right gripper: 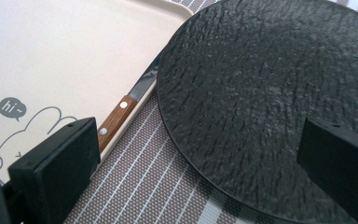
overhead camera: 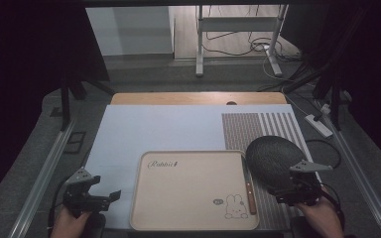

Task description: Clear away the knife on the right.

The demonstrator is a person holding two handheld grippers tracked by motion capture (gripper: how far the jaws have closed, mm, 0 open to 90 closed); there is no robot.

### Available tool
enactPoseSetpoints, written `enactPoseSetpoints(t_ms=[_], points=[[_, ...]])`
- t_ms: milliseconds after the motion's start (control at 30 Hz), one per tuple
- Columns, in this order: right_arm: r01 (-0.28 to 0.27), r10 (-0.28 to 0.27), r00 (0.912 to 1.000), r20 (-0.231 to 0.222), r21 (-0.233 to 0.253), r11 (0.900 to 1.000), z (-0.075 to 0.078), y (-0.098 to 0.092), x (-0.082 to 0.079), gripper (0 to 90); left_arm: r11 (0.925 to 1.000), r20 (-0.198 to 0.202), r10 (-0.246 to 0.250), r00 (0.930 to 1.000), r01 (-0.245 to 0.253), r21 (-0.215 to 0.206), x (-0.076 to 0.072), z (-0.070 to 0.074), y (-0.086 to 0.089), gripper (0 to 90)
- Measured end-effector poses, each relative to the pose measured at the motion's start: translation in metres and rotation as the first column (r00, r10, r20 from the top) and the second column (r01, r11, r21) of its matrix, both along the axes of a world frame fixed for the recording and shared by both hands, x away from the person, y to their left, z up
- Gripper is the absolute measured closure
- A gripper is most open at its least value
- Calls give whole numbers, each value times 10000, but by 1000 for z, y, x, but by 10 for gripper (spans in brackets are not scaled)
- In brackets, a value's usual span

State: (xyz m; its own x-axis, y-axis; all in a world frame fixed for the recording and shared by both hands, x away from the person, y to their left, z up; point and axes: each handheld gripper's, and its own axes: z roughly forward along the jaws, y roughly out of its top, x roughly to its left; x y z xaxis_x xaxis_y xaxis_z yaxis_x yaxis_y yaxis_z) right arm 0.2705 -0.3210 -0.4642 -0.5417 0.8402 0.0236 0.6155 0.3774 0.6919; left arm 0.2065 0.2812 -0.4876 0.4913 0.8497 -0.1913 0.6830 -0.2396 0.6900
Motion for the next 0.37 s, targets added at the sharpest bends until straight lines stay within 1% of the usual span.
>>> enactPoseSetpoints(t_ms=[167,267,367], points=[[153,-153,9999,69,11,9999,2,-4,-7,0,10000,-7,22,10000,-22,-17,0,0,0,17],[277,-279,9995,168,110,9996,4,-7,-12,0,10000,-7,29,10000,-29,-24,0,0,1,17],[337,-341,9992,216,167,9993,4,-9,-14,0,10000,-22,20,10000,-20,-10,0,0,0,17]])
